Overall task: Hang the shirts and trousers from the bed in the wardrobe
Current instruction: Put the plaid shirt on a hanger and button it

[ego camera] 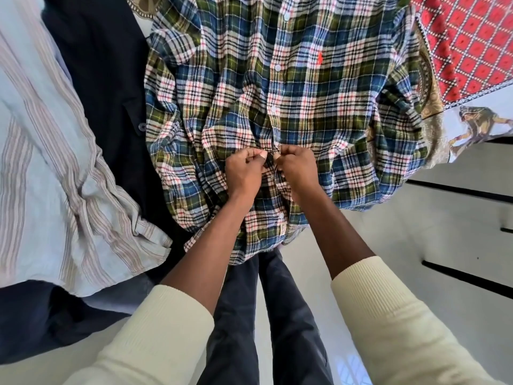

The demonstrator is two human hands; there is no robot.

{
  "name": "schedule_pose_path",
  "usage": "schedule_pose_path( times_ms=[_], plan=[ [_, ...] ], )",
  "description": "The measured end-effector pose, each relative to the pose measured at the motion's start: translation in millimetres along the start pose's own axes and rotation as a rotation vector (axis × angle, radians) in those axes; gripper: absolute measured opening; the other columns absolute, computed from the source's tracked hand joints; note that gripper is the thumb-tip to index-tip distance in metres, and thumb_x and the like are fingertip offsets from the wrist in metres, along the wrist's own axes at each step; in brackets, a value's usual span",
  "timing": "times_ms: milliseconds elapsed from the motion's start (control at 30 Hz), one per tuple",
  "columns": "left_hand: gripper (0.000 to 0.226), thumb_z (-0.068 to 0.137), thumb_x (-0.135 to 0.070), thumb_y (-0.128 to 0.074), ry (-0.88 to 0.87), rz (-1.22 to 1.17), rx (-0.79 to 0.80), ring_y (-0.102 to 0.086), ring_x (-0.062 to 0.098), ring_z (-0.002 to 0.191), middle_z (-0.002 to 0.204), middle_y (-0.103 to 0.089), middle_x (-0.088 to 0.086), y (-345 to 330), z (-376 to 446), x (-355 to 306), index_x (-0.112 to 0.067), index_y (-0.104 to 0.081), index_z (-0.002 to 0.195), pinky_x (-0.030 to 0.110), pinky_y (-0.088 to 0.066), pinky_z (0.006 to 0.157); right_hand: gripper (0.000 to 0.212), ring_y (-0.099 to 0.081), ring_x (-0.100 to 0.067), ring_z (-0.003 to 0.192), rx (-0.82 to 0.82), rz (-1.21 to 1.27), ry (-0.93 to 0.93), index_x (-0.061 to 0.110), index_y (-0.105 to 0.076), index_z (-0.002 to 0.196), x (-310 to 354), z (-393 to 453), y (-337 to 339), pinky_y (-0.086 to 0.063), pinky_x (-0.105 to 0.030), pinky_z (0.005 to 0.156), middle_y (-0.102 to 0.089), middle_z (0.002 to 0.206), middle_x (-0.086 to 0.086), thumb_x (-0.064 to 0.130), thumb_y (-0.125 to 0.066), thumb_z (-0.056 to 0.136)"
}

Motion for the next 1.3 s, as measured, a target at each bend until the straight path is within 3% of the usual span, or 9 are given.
schedule_pose_path(
  times_ms=[67,200,333,500,700,800,1000,1133,1300],
  plan=[
    [0.012,0.09,-0.012,-0.067,0.041,-0.072,0.001,-0.057,0.015,0.06,0.076,-0.071,0.008,-2,-4,1,-0.021,-0.069,0.082,0.025,-0.042,0.049,0.021,-0.052,-0.01,0.063,0.048,0.142,-0.027,0.011,-0.067,0.079,-2,-1,0,-0.043,-0.023,0.057,-0.064,0.071,0.001,-0.004,-0.06,0.091],
    [0.013,0.09,-0.007,-0.065,0.069,-0.094,-0.026,-0.059,0.016,0.062,0.076,-0.071,0.006,-11,-12,-1,-0.017,-0.069,0.082,0.023,-0.045,0.047,0.021,-0.057,-0.009,0.063,0.04,0.31,-0.054,0.011,-0.068,0.082,-10,-2,2,-0.046,-0.02,0.058,-0.068,0.071,0.002,-0.008,-0.061,0.088],
    [0.01,0.09,-0.003,-0.063,0.115,-0.088,-0.123,-0.063,0.015,0.064,0.084,-0.072,0.008,-15,-12,-2,-0.006,-0.071,0.095,0.025,-0.049,0.05,0.018,-0.058,-0.008,0.065,0.055,0.359,-0.033,0.01,-0.069,0.083,-14,0,2,-0.046,-0.02,0.059,-0.069,0.073,0.001,-0.007,-0.064,0.086],
    [0.015,0.087,0.003,-0.059,0.194,-0.19,-0.254,-0.065,0.013,0.064,0.083,-0.071,0.008,-21,-15,-4,-0.003,-0.07,0.095,0.018,-0.05,0.048,0.016,-0.056,-0.013,0.067,0.114,0.317,-0.002,0.01,-0.073,0.083,-21,3,1,-0.044,-0.025,0.062,-0.069,0.077,-0.004,-0.005,-0.066,0.084],
    [0.009,0.091,-0.004,-0.062,0.185,-0.252,-0.123,-0.055,0.008,0.055,0.074,-0.066,0.005,-22,-16,-3,-0.007,-0.07,0.09,0.016,-0.041,0.042,0.016,-0.065,-0.014,0.071,0.003,0.319,-0.033,0.0,-0.074,0.098,-26,7,2,-0.05,-0.022,0.063,-0.074,0.089,-0.012,-0.005,-0.066,0.084],
    [0.01,0.092,-0.004,-0.061,0.137,-0.197,-0.067,-0.057,0.01,0.059,0.081,-0.069,0.008,-18,-13,-2,-0.007,-0.07,0.095,0.017,-0.044,0.046,0.015,-0.063,-0.01,0.066,-0.021,0.344,-0.028,0.006,-0.073,0.088,-24,6,2,-0.049,-0.02,0.06,-0.072,0.08,-0.006,-0.007,-0.066,0.085],
    [0.021,0.093,-0.005,-0.061,0.111,-0.178,-0.039,-0.058,0.012,0.06,0.08,-0.069,0.006,-17,-14,-4,-0.022,-0.066,0.082,0.022,-0.047,0.048,0.013,-0.059,-0.006,0.056,0.002,0.303,-0.039,0.004,-0.072,0.091,-20,7,1,-0.047,-0.019,0.055,-0.068,0.073,-0.004,-0.005,-0.063,0.087],
    [0.008,0.089,-0.008,-0.068,0.162,-0.166,-0.018,-0.063,0.014,0.062,0.08,-0.073,0.005,-13,-7,1,-0.015,-0.072,0.091,0.028,-0.054,0.055,0.011,-0.055,-0.013,0.058,0.061,0.323,-0.079,0.005,-0.07,0.081,-20,14,9,-0.045,-0.026,0.058,-0.063,0.066,-0.005,0.006,-0.062,0.088],
    [0.01,0.089,0.0,-0.065,0.243,-0.179,0.018,-0.067,0.016,0.072,0.084,-0.072,0.003,-12,0,-5,-0.007,-0.071,0.09,0.023,-0.057,0.064,0.008,-0.055,-0.013,0.053,0.081,0.197,0.022,0.002,-0.068,0.079,-12,12,9,-0.046,-0.021,0.053,-0.062,0.06,-0.005,-0.001,-0.063,0.085]
  ],
)
Point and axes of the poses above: each hand's wrist, its own z-axis towards the middle knuckle, its own y-axis out of the back of the hand, x = y × z, the point moved 6 cm from there along z, towards the middle knuckle
